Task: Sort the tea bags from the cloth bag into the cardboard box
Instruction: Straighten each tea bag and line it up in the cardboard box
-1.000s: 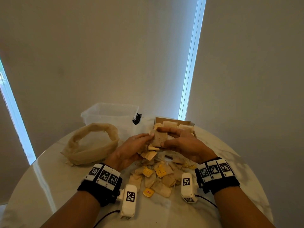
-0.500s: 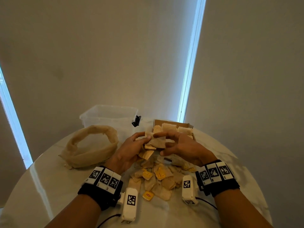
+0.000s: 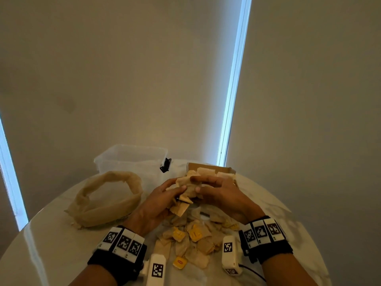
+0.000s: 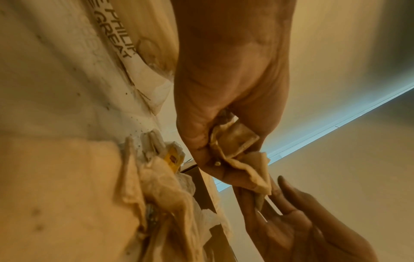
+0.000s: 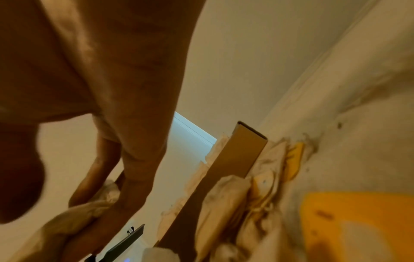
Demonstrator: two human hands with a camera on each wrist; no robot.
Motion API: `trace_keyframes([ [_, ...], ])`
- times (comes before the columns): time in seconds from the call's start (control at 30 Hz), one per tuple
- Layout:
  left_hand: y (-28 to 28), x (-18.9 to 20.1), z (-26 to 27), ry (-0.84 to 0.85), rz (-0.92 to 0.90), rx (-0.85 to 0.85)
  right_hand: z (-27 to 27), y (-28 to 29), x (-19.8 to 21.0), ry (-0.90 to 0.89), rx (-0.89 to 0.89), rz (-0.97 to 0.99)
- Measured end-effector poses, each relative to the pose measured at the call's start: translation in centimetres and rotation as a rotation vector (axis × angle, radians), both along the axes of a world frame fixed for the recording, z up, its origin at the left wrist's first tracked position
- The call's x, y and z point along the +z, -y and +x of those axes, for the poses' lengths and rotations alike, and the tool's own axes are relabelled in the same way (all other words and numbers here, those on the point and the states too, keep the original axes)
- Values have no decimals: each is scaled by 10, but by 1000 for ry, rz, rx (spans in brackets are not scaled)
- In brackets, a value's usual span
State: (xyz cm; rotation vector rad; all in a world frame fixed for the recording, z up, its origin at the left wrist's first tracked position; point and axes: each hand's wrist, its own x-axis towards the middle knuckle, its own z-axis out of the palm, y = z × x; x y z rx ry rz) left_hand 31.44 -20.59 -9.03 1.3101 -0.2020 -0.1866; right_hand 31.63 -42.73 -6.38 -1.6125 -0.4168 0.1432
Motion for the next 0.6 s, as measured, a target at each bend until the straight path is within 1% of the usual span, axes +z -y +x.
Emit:
trace_keyframes([
  [0.07, 0, 2, 0, 8, 18, -8, 2, -2, -1, -53, -8, 41],
  [0.2, 0, 1, 0, 5, 25, -26, 2, 2, -5, -111, 72, 48],
  [0.3, 1, 0, 2, -1, 29, -30, 4, 4, -6, -96, 71, 15],
  [0.4, 1, 0, 5, 8, 39, -30, 6, 9, -5, -109, 33, 22],
  [0.47, 1, 0, 5, 27, 31, -35, 8, 15, 2, -111, 8, 10],
  [0.6, -4, -4, 5, 53, 19, -43, 21, 32, 30, -71, -158, -100],
])
